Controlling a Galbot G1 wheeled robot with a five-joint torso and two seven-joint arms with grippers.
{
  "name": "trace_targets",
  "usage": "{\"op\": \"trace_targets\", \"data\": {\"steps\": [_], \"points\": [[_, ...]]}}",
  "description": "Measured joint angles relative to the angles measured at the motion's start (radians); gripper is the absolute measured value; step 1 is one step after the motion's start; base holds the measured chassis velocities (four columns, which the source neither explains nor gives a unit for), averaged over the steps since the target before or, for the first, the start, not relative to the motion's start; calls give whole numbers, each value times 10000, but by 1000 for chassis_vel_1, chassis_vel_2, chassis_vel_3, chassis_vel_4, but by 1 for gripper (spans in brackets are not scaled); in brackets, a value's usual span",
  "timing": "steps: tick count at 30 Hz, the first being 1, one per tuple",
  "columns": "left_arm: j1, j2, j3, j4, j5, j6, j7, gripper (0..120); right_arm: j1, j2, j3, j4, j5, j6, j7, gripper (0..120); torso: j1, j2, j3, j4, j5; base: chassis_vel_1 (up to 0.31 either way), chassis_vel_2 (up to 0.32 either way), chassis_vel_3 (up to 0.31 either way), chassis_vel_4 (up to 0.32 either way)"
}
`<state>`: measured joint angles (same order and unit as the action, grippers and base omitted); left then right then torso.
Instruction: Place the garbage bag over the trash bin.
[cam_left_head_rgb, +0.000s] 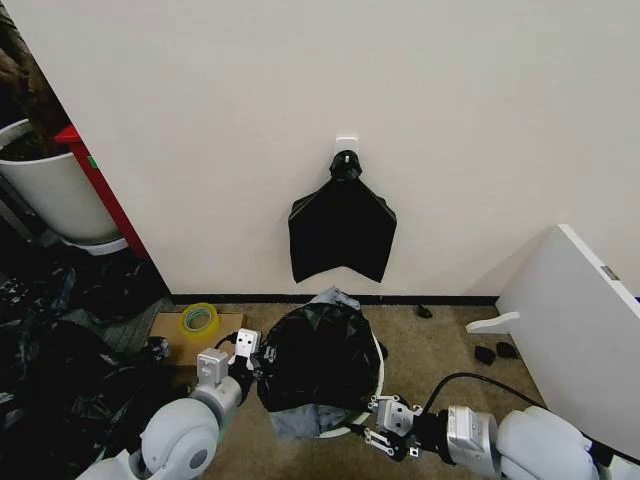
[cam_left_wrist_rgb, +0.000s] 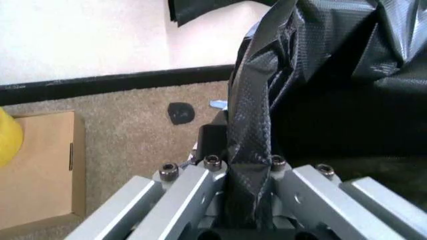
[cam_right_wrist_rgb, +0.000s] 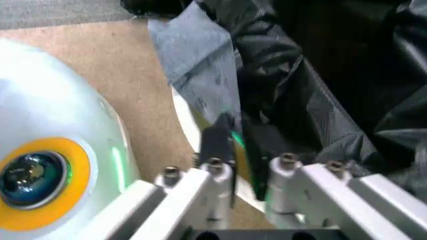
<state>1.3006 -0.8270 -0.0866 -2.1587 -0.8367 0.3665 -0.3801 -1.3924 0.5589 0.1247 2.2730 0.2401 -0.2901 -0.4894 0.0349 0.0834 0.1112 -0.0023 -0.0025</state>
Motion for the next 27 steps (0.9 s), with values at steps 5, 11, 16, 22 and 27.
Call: {"op": "trace_targets", "data": {"steps": [5, 11, 16, 22, 27], "points": [[9, -6, 1, -82, -27, 31, -11, 1, 81, 96, -151, -89, -200, 34, 62, 0, 0, 0, 0, 0, 1, 0, 0, 0, 0], [-131, -47, -95, 72, -300, 123, -167, 1, -208, -148, 173, 176, -480, 252, -186, 0, 0, 0, -1, 0, -2, 0, 0, 0, 0], [-374, -54, -280, 405, -842, 257, -427, 1, -611, -398, 427, 318, -971, 523, -486, 0, 0, 0, -1, -1, -2, 0, 0, 0, 0], [-441, 12, -373, 382, -1336, 387, -621, 1, -679, -303, 391, -195, -2150, 902, -1036, 0, 0, 0, -1, 1, 1, 0, 0, 0, 0], [-517, 51, -416, 143, -1939, 590, -831, 1, -549, 9, 275, -1102, -3238, 1239, -1106, 0, 0, 0, -1, 0, 1, 0, 0, 0, 0]]}}
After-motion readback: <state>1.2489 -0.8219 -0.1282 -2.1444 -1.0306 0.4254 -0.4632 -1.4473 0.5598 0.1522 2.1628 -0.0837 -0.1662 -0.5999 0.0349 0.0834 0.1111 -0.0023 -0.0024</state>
